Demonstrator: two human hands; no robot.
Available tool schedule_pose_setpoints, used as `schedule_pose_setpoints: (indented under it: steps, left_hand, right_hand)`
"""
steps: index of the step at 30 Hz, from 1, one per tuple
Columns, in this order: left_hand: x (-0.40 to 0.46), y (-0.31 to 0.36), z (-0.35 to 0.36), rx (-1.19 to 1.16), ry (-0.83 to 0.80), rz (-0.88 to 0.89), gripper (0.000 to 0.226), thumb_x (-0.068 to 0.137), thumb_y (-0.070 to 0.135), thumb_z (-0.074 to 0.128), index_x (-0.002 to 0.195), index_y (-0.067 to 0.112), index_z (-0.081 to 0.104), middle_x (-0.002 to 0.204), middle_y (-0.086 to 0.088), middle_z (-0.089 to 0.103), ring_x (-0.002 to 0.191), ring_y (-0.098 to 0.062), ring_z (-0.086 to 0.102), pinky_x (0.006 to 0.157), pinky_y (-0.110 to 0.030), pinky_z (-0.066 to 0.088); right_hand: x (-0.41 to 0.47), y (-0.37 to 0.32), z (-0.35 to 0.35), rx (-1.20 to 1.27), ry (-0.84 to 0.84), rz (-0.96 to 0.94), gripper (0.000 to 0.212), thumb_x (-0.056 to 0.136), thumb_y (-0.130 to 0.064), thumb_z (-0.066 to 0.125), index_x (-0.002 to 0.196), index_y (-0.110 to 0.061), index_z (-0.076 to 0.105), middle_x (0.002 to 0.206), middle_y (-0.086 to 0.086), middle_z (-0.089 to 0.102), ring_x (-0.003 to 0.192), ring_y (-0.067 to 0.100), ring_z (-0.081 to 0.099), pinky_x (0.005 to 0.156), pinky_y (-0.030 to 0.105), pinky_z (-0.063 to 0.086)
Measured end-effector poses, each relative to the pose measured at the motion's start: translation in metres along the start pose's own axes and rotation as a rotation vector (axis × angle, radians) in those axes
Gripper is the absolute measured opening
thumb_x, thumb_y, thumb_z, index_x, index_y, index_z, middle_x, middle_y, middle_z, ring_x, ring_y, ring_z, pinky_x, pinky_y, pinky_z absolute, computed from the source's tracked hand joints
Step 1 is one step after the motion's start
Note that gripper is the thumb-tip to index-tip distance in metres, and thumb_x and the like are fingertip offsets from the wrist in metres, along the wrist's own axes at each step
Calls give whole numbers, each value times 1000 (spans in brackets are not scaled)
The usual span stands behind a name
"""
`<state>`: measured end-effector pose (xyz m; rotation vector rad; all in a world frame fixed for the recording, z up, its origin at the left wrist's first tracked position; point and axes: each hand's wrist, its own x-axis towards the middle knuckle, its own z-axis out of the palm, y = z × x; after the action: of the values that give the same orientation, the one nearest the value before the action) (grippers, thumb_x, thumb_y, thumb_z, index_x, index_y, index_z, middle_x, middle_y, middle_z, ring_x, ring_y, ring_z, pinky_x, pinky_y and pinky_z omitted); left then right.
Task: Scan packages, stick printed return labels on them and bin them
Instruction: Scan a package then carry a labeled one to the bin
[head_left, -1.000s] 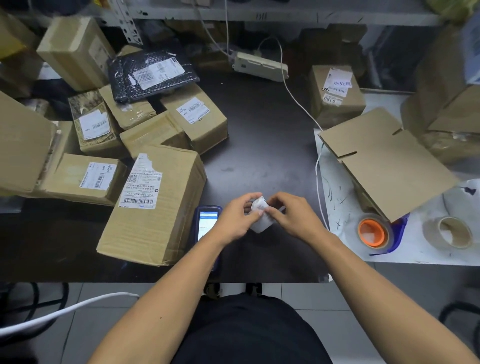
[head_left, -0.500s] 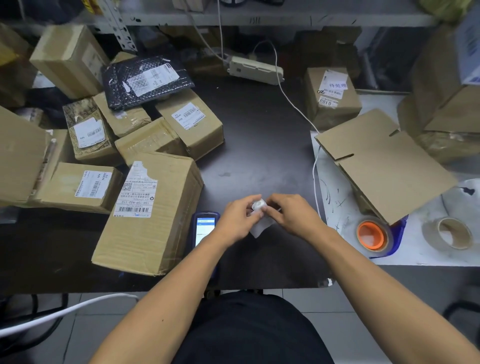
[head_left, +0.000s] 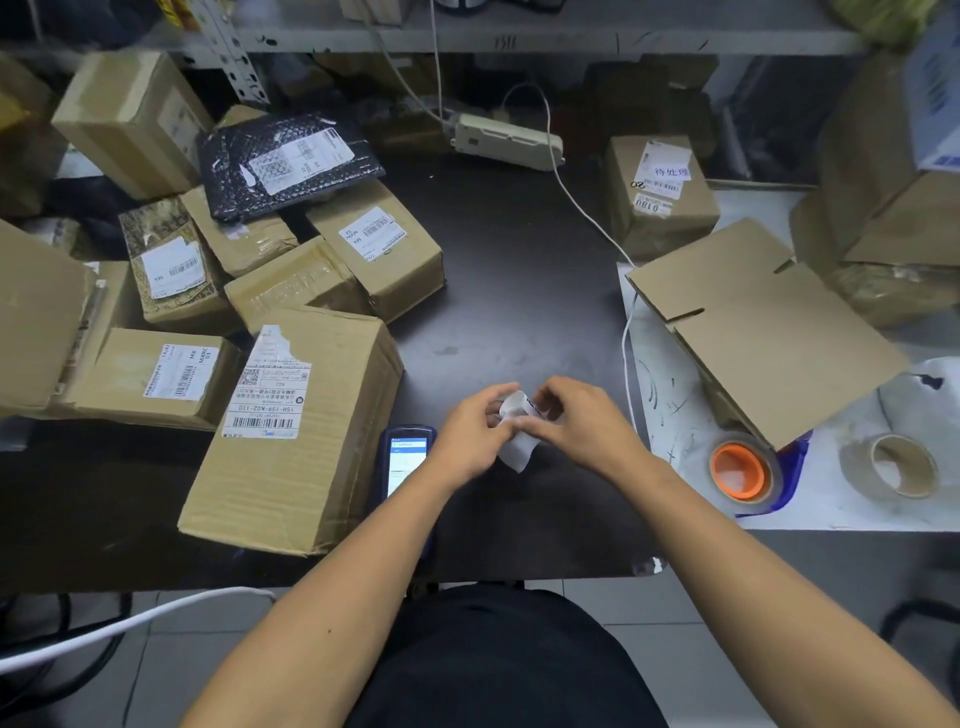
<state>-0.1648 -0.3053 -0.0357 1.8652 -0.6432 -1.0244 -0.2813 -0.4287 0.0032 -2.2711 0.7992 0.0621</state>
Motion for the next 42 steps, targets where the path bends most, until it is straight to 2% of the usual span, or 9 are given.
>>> schedule_pose_setpoints:
  steps: [7, 14, 21, 25, 29, 32, 34, 38, 42]
  left_hand:
    - [-2, -1, -1, 25, 15, 33, 42, 94, 10, 65, 134, 20, 59, 113, -1, 67, 90, -5, 63, 86, -16, 51]
    - [-1, 0, 3, 16, 20, -45, 40, 94, 5, 61, 131, 21, 58, 108, -3, 66, 96, -14, 63, 88, -18, 48]
    - [6, 0, 3, 101, 44, -180, 50, 90, 7, 64, 137, 19, 53, 111, -6, 67, 98, -18, 61, 80, -22, 44]
    - [4, 1, 1, 175, 49, -202, 59, 85, 15, 73, 140, 18, 50, 128, -6, 63, 110, -19, 61, 92, -22, 43]
    - [-2, 11, -4, 371, 200, -99, 56, 90, 21, 67, 142, 17, 48, 137, -9, 53, 129, -25, 48, 108, -29, 33]
    - [-12, 36, -7, 171, 311, -13, 30, 94, 19, 63, 123, 19, 62, 112, -1, 65, 107, -16, 60, 96, -23, 43]
    - [-19, 56, -11, -15, 345, -9, 6, 96, 24, 62, 100, 23, 65, 92, 5, 69, 89, -12, 65, 81, -21, 49]
    - [-34, 74, -26, -370, 370, -33, 8, 95, 30, 65, 95, 24, 60, 87, 2, 73, 80, -11, 68, 70, -24, 49]
    - [-47, 62, -53, -326, 547, 11, 22, 90, 8, 66, 102, 25, 59, 86, 6, 74, 71, -5, 64, 68, -24, 48]
  right_hand:
    - [3, 4, -6, 20, 58, 58, 11, 92, -23, 60, 90, -14, 66, 87, -1, 68, 82, 17, 60, 71, 26, 44]
    - [1, 24, -26, 360, 209, 353, 13, 89, -15, 55, 77, -14, 61, 74, 3, 69, 70, 16, 61, 58, 18, 42]
    - [-4, 29, -31, 438, 335, 413, 12, 87, -16, 54, 78, -17, 60, 78, 2, 69, 75, 17, 62, 61, 25, 40]
    - [-6, 24, -25, 407, 294, 351, 11, 89, -18, 55, 81, -16, 62, 77, 1, 68, 81, 20, 65, 63, 22, 43]
    - [-2, 14, -19, 332, 236, 245, 15, 92, -29, 60, 82, -18, 61, 76, -4, 65, 73, 13, 58, 60, 13, 40]
    - [1, -3, -13, 260, 272, 102, 20, 93, -34, 63, 83, -17, 60, 75, -6, 62, 68, 4, 53, 65, 16, 43]
    - [3, -17, -4, 175, 395, -76, 10, 93, -22, 61, 88, -13, 61, 85, -3, 62, 78, 11, 55, 77, 29, 46]
    - [6, -44, 15, -23, 620, -440, 16, 90, -22, 61, 95, -7, 65, 96, 8, 63, 90, 23, 50, 80, 31, 42]
    - [4, -62, 32, -53, 574, -579, 24, 87, -28, 67, 98, -7, 66, 108, 13, 60, 102, 23, 47, 85, 31, 42]
